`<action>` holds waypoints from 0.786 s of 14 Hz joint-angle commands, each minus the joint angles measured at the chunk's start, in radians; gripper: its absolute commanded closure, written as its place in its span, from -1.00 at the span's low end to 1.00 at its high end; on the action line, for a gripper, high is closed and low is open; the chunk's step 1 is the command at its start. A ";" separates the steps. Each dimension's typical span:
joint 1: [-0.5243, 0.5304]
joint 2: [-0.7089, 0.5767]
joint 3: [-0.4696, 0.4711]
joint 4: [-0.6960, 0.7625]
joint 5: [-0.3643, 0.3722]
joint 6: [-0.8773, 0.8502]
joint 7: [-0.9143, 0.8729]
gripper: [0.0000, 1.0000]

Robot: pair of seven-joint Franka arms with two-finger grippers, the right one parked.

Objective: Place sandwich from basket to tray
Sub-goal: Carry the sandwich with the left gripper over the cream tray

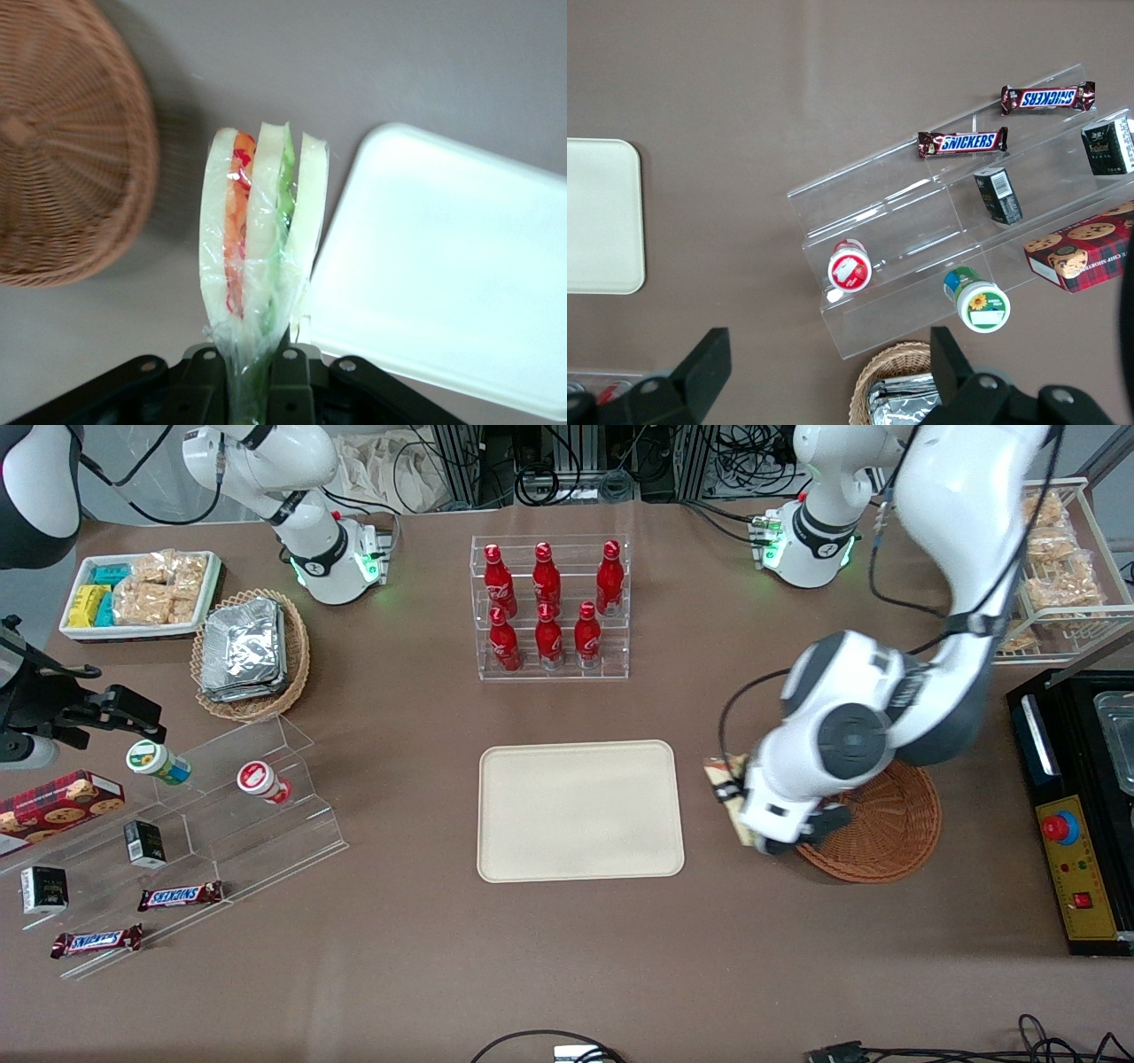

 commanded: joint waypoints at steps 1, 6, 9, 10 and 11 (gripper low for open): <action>-0.102 0.154 0.001 0.127 0.074 -0.006 -0.002 0.98; -0.149 0.274 0.002 0.187 0.075 0.098 -0.001 0.81; -0.150 0.309 0.002 0.187 0.086 0.144 -0.001 0.34; -0.150 0.315 0.002 0.189 0.095 0.149 -0.001 -0.06; -0.152 0.315 0.002 0.187 0.097 0.152 -0.002 -0.66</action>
